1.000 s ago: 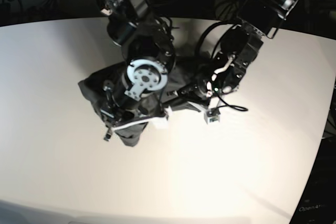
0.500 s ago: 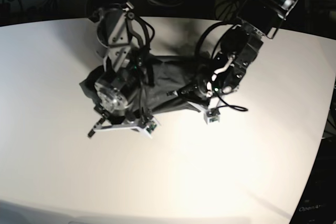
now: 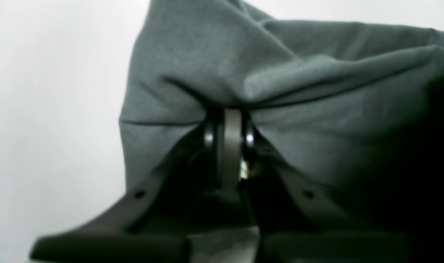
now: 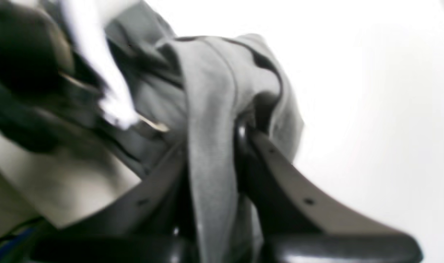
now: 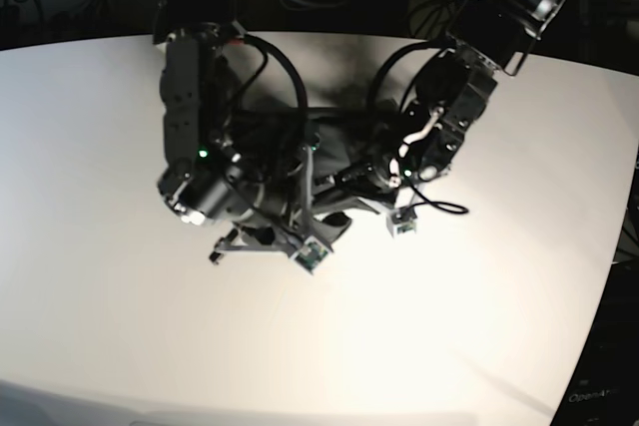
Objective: Fold the T-shirt properly
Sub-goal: 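Fold the held end over toward the left gripper with the right gripper, then press the folded bundle together with both grippers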
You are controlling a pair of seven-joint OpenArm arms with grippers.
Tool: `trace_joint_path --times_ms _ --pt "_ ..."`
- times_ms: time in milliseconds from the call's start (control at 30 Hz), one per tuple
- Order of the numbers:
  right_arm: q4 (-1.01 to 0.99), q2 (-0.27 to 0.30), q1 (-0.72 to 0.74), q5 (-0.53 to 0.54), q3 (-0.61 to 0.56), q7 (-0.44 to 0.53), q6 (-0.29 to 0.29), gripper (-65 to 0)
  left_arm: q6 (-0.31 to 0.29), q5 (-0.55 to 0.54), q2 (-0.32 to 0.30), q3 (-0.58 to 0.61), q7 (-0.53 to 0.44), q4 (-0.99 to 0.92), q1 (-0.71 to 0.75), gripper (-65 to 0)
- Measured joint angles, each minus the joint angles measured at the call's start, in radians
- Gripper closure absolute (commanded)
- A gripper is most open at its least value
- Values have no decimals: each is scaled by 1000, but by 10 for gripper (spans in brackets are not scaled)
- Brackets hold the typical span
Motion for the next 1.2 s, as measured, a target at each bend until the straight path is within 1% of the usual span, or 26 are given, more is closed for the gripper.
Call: trace_joint_path --times_ms 133,233,333,500,600,767,900,967,1033,1067,1133,1200 --pt "-49 5 0 14 60 -13 0 -6 0 -1 -1 0 5 23 3 -31" --pt "-69 5 4 40 71 -14 0 -6 0 -15 0 0 21 75 6 -31" --pt "-70 3 12 40 72 -9 -1 -6 0 -8 -1 0 21 119 3 -31" --pt "-71 4 5 40 111 -10 0 -6 0 -8 -3 0 22 141 4 -31" --pt "-78 0 3 56 154 -6 0 -6 0 -12 -3 -26 25 151 9 -31" --pt "-170 3 2 44 177 -10 0 -6 -1 -12 -18 -79 30 286 35 -31" --pt "-212 3 0 48 176 -2 0 -6 0 -11 -31 -132 174 349 50 -31" --pt "-216 3 -1 47 173 5 0 -6 0 -8 -31 -171 227 348 53 -31" --pt "-215 3 0 47 173 5 0 -6 -3 -8 -35 -194 226 325 64 -31" --pt "-215 3 0 47 173 5 0 -6 -7 -8 -43 -201 223 303 70 -31" --pt "-215 3 3 47 173 3 0 -6 -3 -8 -79 -203 203 249 80 -31" --pt "-215 3 14 44 173 2 0 -6 0 -3 -106 -204 162 192 82 -31"
